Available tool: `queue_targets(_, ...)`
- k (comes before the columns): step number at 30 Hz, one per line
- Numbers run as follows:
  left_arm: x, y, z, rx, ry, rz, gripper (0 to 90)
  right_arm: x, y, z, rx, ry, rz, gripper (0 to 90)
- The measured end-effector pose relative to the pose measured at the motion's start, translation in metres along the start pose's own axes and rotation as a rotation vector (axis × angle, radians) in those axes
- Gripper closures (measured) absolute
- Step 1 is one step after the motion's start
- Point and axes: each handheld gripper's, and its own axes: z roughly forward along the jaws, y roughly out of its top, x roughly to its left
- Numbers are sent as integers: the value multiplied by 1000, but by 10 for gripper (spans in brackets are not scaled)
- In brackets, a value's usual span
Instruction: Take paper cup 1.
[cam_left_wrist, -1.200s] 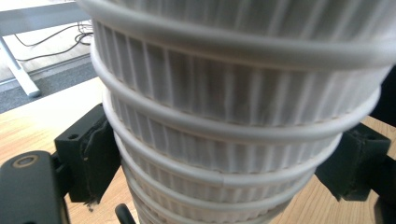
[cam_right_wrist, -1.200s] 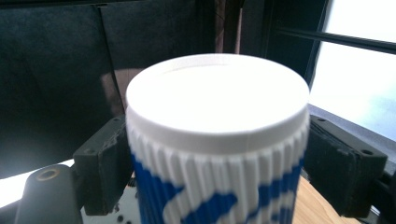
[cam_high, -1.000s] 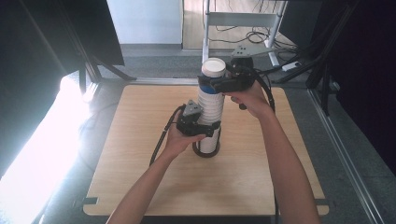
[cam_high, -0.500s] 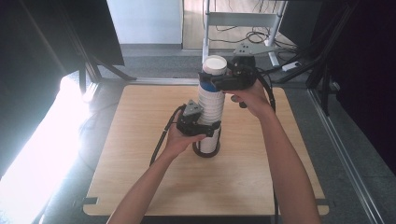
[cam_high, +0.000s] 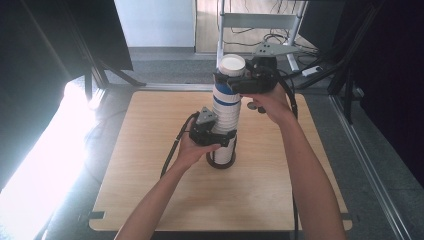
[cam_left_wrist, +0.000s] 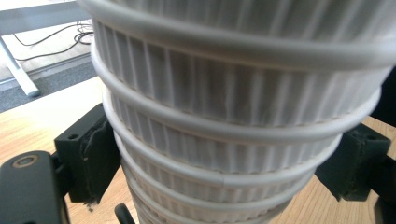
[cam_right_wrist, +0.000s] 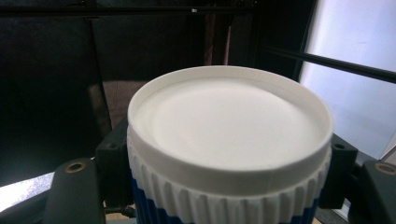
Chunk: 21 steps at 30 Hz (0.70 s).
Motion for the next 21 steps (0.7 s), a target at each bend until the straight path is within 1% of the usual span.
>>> queue_targets(4, 0, 0, 0, 6, 0, 14, 124, 2, 8, -8, -36, -10, -3, 268)
queue_targets(7, 0, 0, 0, 6, 0, 15, 124, 4, 12, -12, -51, -16, -7, 268)
queue_targets(11, 1, 0, 0, 5, 3, 12, 124, 4, 20, -25, -88, -33, -8, 270)
queue_targets(13, 1, 0, 0, 4, 4, 10, 124, 3, 23, -30, -102, -37, -1, 270)
queue_targets(18, 1, 0, -1, 4, 3, 10, 124, 1, 25, -46, -125, -53, 0, 271)
queue_targets(19, 1, 0, -1, 4, 3, 10, 124, 1, 25, -46, -125, -53, 0, 271)
queue_targets(20, 1, 0, -1, 3, 3, 10, 124, -1, 23, -53, -129, -62, 0, 271)
queue_targets(21, 1, 0, -1, 3, 3, 10, 123, -1, 23, -53, -129, -62, 0, 271)
